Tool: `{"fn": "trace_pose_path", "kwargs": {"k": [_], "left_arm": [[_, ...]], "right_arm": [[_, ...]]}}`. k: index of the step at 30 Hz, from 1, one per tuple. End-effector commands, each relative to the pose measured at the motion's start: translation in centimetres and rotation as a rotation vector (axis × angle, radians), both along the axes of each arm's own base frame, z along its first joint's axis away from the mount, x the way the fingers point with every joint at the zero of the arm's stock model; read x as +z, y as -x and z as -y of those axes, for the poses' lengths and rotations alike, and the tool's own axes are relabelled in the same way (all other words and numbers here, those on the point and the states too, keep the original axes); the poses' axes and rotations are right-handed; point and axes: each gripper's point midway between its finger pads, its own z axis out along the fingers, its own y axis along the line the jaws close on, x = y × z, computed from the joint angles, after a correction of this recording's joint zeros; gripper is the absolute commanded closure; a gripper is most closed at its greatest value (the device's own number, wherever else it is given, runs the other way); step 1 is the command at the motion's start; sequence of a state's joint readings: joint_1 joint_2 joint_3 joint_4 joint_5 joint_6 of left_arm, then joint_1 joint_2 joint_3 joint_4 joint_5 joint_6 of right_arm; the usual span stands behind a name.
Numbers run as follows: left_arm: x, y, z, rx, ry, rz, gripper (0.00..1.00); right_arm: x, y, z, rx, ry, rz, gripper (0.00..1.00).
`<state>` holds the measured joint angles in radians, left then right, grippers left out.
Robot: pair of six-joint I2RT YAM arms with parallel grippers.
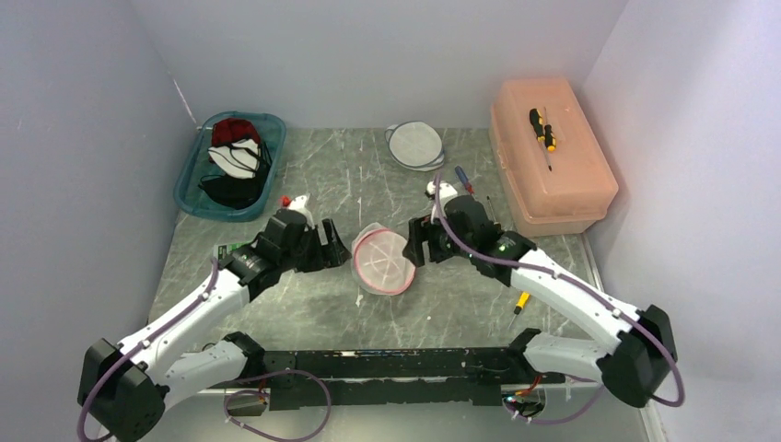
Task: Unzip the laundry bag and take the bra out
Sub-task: Unzip the laundry bag at the center of the board.
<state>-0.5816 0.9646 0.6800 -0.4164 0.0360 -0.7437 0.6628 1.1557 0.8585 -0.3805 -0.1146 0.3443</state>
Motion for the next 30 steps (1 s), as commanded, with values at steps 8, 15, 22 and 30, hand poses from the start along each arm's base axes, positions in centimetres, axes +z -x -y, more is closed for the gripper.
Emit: {"fn": "trace_pose_path", "kwargs": {"k": [8, 15, 22, 30], "left_arm": [[2.4, -4.2, 0.6, 0.02, -0.053, 0.041, 0.2], [0.6, -2.9, -0.6, 0.087, -0.044, -0.052, 0.22], [0.3, -2.3, -2.0, 0.135, -0.05, -0.051, 0.23], [0.2, -2.1, -2.1, 0.132, -0.047, -0.061, 0.23]], "right_arm": [[4.2, 5.1, -10.0, 0.154, 0.065, 0.379, 0.27], [1.7, 4.2, -12.9, 0.162, 0.289, 0.485, 0.3], [-0.4, 3.5, -13.6, 0.152, 0.39, 0.488, 0.59], [0.0, 4.7, -13.8, 0.17, 0.358, 0.52, 0.39]]}}
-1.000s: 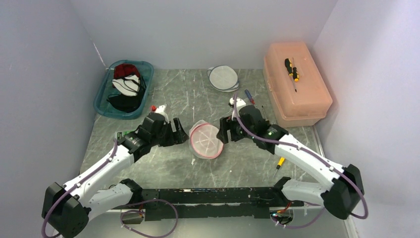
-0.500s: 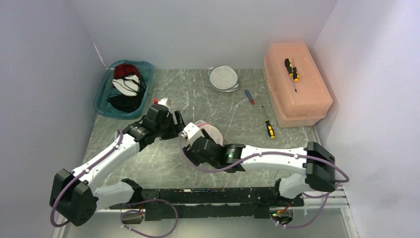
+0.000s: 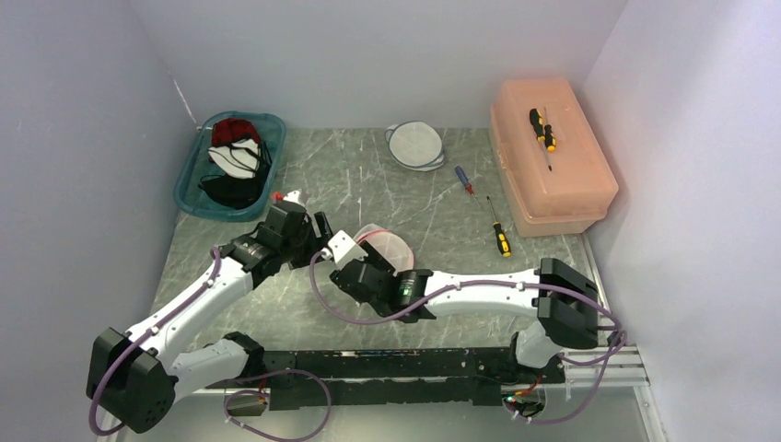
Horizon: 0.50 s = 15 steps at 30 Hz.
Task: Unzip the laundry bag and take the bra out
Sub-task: Unzip the laundry bag at the center of the board, then open the laundry bag at the center of the board.
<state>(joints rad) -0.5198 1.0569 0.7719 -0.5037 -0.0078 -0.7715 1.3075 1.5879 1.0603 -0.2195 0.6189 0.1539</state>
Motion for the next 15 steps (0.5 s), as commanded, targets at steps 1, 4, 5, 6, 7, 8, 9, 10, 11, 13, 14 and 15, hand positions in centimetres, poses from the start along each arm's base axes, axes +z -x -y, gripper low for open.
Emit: {"fn": "trace_pose_path", "kwargs": {"k": [1, 4, 5, 6, 7, 8, 9, 10, 11, 13, 14, 15], "left_arm": [[0.4, -0.2, -0.3, 0.018, 0.006, 0.009, 0.23], [0.1, -0.2, -0.3, 0.02, 0.007, 0.001, 0.23], [0.0, -0.1, -0.3, 0.02, 0.007, -0.002, 0.23], [0.0, -0.1, -0.3, 0.022, 0.009, -0.003, 0.23], [-0.1, -0.1, -0.3, 0.023, 0.01, -0.004, 0.23], [-0.1, -0.1, -0.3, 0.024, 0.011, -0.003, 0.23], [-0.2, -0.1, -0.3, 0.024, 0.01, -0.004, 0.23], [-0.3, -0.1, -0.3, 0.025, 0.01, -0.007, 0.23], [-0.4, -0.1, -0.3, 0.027, 0.008, -0.01, 0.23], [-0.5, 0.1, -0.1, 0.019, 0.017, -0.018, 0.23], [-0.5, 0.1, -0.2, 0.021, 0.019, -0.02, 0.23], [-0.5, 0.2, -0.2, 0.023, 0.022, -0.021, 0.23]], "right_arm": [[3.1, 0.6, -0.8, 0.015, -0.091, 0.066, 0.37], [3.3, 1.3, -0.6, 0.03, -0.11, 0.089, 0.34], [3.3, 1.5, -0.6, 0.041, -0.115, 0.091, 0.33], [3.1, 1.6, -0.5, 0.045, -0.113, 0.089, 0.33], [2.9, 1.7, -0.5, 0.046, -0.102, 0.083, 0.34], [2.5, 1.7, -0.4, 0.043, -0.082, 0.08, 0.34], [2.0, 1.6, -0.3, 0.037, -0.059, 0.077, 0.35], [1.4, 1.6, -0.1, 0.03, -0.035, 0.074, 0.36], [1.0, 1.4, 0.0, 0.019, -0.018, 0.071, 0.38], [0.5, 1.3, 0.2, -0.001, -0.003, 0.075, 0.43], [0.2, 1.1, 0.4, -0.011, 0.0, 0.077, 0.47], [0.2, 1.1, 0.5, -0.018, -0.001, 0.078, 0.51]]}}
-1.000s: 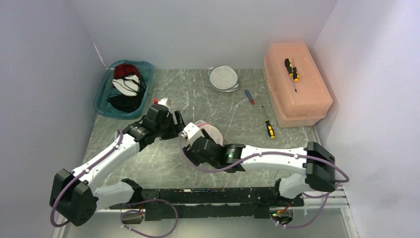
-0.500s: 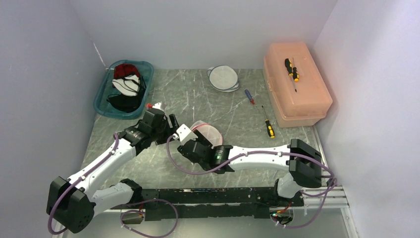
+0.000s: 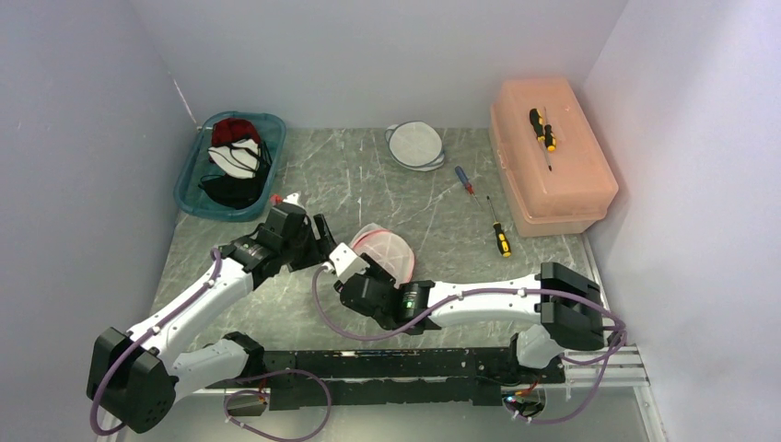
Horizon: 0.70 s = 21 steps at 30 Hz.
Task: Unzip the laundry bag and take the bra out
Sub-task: Open the laundry bag at the center of the board.
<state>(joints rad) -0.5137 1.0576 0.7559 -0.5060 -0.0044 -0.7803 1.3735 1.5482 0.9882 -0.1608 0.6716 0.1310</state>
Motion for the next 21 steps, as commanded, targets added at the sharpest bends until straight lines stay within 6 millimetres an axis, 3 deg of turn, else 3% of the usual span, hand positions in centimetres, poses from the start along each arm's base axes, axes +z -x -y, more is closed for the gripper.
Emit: {"fn": "trace_pose_path", "kwargs": {"k": [1, 8, 13, 21], "left_arm": [[0.1, 0.0, 0.1, 0.014, 0.029, -0.001, 0.23], [0.5, 0.0, 0.3, 0.009, 0.041, 0.004, 0.23], [1.1, -0.3, 0.8, 0.002, 0.064, 0.017, 0.23], [2.9, -1.3, 2.5, -0.042, 0.143, 0.068, 0.21]], "right_arm": [[0.3, -0.9, 0.4, -0.065, -0.003, 0.032, 0.54], [0.9, -1.1, 1.0, -0.088, -0.024, 0.045, 0.76], [1.4, -0.9, 1.5, -0.092, -0.042, 0.046, 1.0], [3.2, -0.3, 2.6, -0.096, -0.163, 0.032, 1.0]]}}
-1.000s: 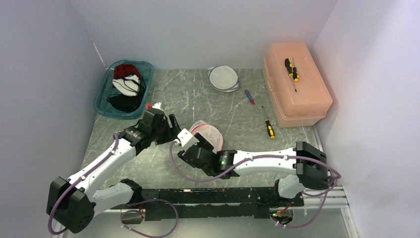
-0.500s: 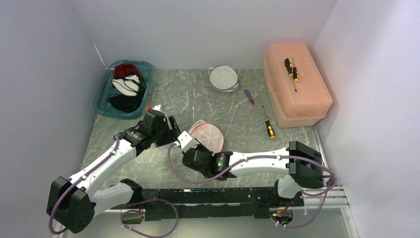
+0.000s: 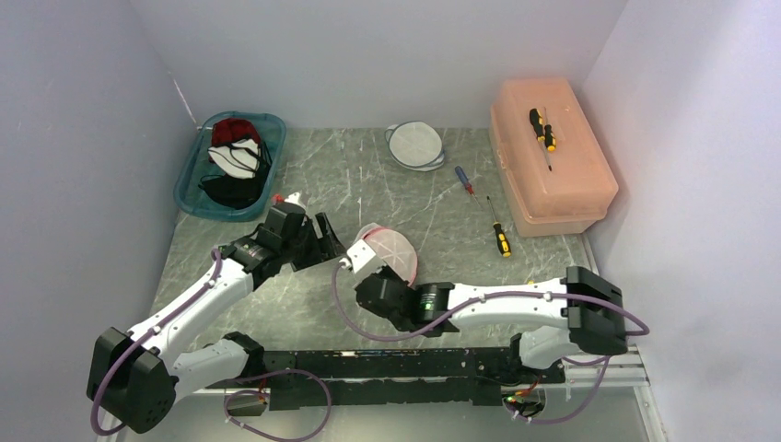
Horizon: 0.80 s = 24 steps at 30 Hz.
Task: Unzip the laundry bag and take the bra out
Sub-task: Open the laundry bag at the center of the board.
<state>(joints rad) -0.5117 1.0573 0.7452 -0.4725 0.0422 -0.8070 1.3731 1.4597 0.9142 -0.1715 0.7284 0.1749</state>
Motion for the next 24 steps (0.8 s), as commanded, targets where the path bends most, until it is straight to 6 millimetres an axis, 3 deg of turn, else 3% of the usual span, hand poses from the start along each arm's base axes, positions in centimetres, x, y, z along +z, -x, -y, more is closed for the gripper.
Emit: {"fn": "trace_pose_path", "kwargs": {"k": [1, 5, 11, 18, 24], "left_arm": [[2.9, -1.5, 1.9, -0.037, 0.098, 0.08, 0.2], [4.4, -2.3, 3.2, -0.086, 0.144, 0.124, 0.15], [6.5, -3.5, 4.3, -0.136, 0.173, 0.213, 0.11], [4.2, -4.0, 5.5, -0.254, 0.087, 0.127, 0.18], [2.4, -3.8, 6.2, -0.352, 0.049, 0.072, 0.18]], "right_arm": [[2.7, 0.0, 0.3, -0.026, -0.152, 0.014, 1.0], [4.0, 0.6, 0.9, -0.006, -0.244, 0.012, 1.0], [4.4, 0.8, 1.8, -0.013, -0.282, 0.01, 1.0], [4.8, 0.9, 2.4, -0.019, -0.319, 0.012, 1.0], [5.0, 1.1, 2.7, -0.016, -0.346, 0.011, 1.0]]}}
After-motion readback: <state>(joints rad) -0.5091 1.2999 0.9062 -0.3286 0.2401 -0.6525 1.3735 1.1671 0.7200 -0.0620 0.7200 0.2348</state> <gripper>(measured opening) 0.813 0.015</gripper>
